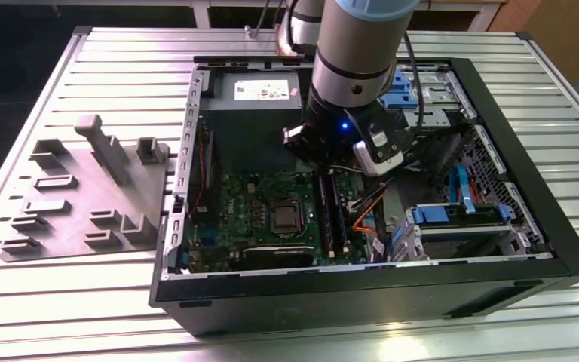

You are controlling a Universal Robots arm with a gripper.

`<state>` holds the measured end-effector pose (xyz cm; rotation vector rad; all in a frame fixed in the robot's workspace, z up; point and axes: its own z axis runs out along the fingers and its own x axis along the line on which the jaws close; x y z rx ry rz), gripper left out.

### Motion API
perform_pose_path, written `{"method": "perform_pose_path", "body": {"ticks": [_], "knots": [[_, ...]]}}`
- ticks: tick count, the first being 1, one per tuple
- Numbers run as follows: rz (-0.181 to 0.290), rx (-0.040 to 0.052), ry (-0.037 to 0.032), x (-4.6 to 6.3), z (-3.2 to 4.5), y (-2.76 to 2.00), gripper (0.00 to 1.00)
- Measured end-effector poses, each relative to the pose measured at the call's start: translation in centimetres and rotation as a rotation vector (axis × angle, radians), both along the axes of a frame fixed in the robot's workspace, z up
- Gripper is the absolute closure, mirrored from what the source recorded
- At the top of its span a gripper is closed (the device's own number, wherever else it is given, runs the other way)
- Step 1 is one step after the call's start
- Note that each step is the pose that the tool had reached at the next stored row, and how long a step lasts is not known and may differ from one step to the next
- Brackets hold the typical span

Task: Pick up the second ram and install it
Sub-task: 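Press down the second ram until it locks into place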

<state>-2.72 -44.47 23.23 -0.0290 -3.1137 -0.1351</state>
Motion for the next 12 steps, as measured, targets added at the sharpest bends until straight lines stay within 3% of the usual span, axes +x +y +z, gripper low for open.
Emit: {"method": "perform_pose_path", "body": {"ticks": [12], "knots": [[0.0, -0.0046, -0.0001, 0.29, -0.1, 0.07, 0.9]]}}
